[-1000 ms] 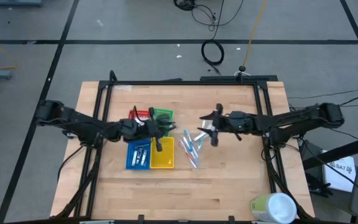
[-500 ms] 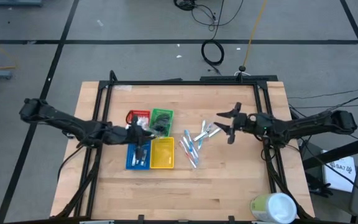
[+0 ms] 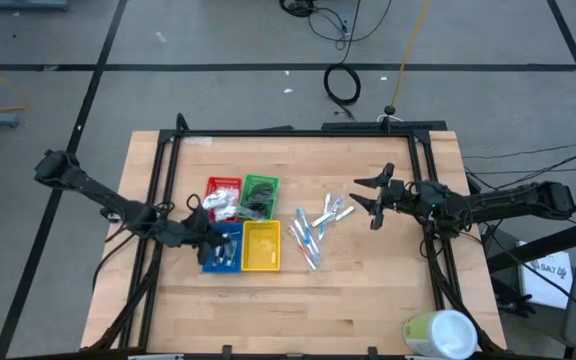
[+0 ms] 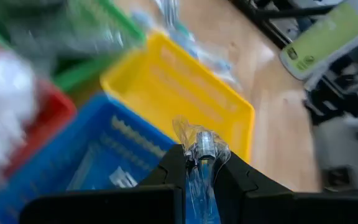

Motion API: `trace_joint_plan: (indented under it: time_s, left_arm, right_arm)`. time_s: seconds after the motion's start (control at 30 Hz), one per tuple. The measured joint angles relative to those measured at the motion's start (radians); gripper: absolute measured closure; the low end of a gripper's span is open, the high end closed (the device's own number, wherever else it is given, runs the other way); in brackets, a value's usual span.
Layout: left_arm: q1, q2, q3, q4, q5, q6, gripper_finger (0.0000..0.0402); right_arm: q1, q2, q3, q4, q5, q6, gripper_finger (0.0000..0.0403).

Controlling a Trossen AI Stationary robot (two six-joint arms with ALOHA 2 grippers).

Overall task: Pick & Place Travel size toiletries
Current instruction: Put the silver nail cutter into the blue bin

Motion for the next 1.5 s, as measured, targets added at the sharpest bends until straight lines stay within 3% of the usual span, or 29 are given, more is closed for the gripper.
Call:
trace_joint_plan:
  time_s: [0.13, 0.33, 0.53, 0.87, 1.03, 1.3, 1.5]
  left_arm:
    - [-0.016, 0.002, 0.0, -0.106, 0.081, -0.166, 0.0354]
    - [-0.016, 0.002, -0.001, -0.207, 0.093, -0.317, 0.0326]
    - [-0.016, 0.002, 0.0, -0.173, 0.093, -0.293, 0.0279]
    - [-0.008, -0.007, 0.002, -0.172, 0.124, -0.245, 0.0148]
    - [0.01, -0.05, 0.041, -0.159, 0.123, -0.127, 0.0116]
    - [0.047, -0.138, 0.137, -0.043, 0.087, 0.318, 0.0112]
    - [0.082, -0.176, 0.173, -0.005, -0.032, 0.535, 0.0112]
  right_arm:
    - [0.0, 0.0, 0.0, 0.001, 0.0, 0.0, 0.0218]
    - [0.0, 0.0, 0.0, 0.001, 0.0, 0.002, 0.0218]
    - [0.0, 0.0, 0.0, 0.001, 0.0, 0.019, 0.0218]
    - [0.0, 0.0, 0.0, 0.001, -0.001, 0.019, 0.0222]
    - [0.0, 0.011, 0.0, 0.003, -0.001, 0.019, 0.0221]
    - [0.0, 0.221, 0.008, -0.015, 0.041, 0.025, 0.0208]
    - [-0.023, 0.339, 0.137, -0.431, 0.144, 0.081, 0.0205]
